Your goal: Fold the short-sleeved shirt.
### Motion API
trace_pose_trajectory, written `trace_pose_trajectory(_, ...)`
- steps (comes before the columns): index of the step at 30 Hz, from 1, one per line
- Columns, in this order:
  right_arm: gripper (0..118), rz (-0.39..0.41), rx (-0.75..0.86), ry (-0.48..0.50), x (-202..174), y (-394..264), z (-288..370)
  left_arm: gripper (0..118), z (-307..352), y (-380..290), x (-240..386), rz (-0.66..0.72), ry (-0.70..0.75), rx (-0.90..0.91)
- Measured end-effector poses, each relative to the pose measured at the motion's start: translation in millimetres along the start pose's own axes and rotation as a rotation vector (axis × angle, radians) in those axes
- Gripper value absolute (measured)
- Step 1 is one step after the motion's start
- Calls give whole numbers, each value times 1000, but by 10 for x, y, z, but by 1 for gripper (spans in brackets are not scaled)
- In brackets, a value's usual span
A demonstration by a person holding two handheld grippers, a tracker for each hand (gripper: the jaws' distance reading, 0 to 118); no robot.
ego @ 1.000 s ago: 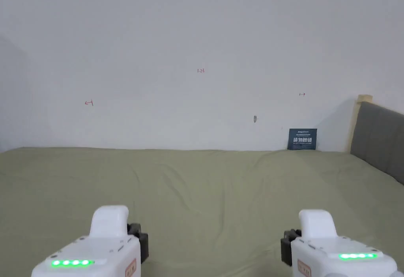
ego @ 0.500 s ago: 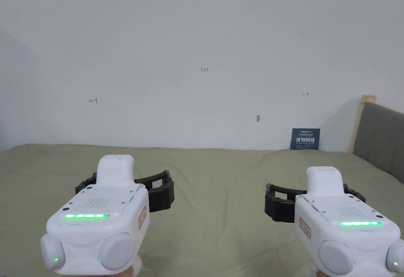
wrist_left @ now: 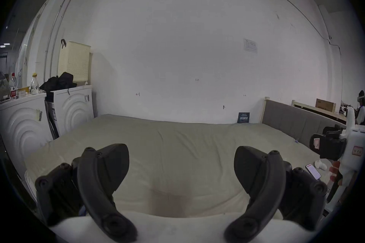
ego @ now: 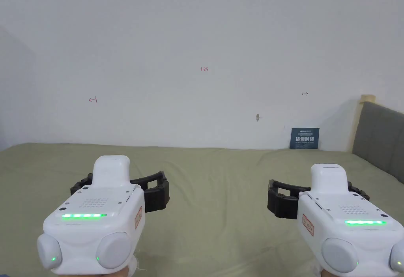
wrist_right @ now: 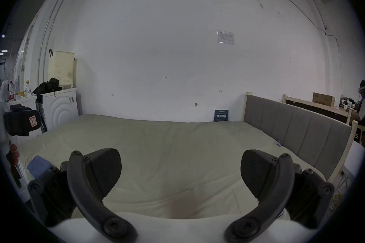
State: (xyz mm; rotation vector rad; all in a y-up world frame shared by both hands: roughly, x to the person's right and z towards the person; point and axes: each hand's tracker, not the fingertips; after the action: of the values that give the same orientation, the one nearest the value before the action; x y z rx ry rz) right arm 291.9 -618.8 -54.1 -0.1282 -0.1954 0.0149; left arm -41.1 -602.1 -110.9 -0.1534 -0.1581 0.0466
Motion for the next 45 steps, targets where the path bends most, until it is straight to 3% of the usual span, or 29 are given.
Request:
trace_pose_trajectory(8,118,-19,47,13,49,58,54,112,6,-7,-12,-18,-2,5)
trace_pose_trajectory(13,118,68,88,34,8,25,81,112,5,-6,-18,-19,-4,7)
trace_pose_trajectory(17,118,27,107,93,5,-3,111,112,-21,10,-16,-29,-6,3)
trace_pose_trajectory(24,118,8,100,101,28,0,94,112,13,19,4,-53,-6,14)
trace_pose_trajectory(27,118,-76,61,158,83,2,57,112,6,-1,-10,-31,0,13)
trace_pose_trajectory(30,118,-87,73,140,87,7,64,112,-13,-13,-20,-18,-5,-7)
trace_pose_trajectory(32,118,-47,73,74,58,18,64,112,-17,-20,-19,-22,0,-8)
trace_pose_trajectory(34,118,-8,49,71,45,31,47,112,-27,-20,-18,-27,6,-8)
trace_pose_trajectory(38,118,-10,46,85,42,29,47,112,-73,27,-26,-28,3,-18)
trace_pose_trajectory(45,118,-30,37,20,79,72,19,112,-62,29,-44,-47,6,-12)
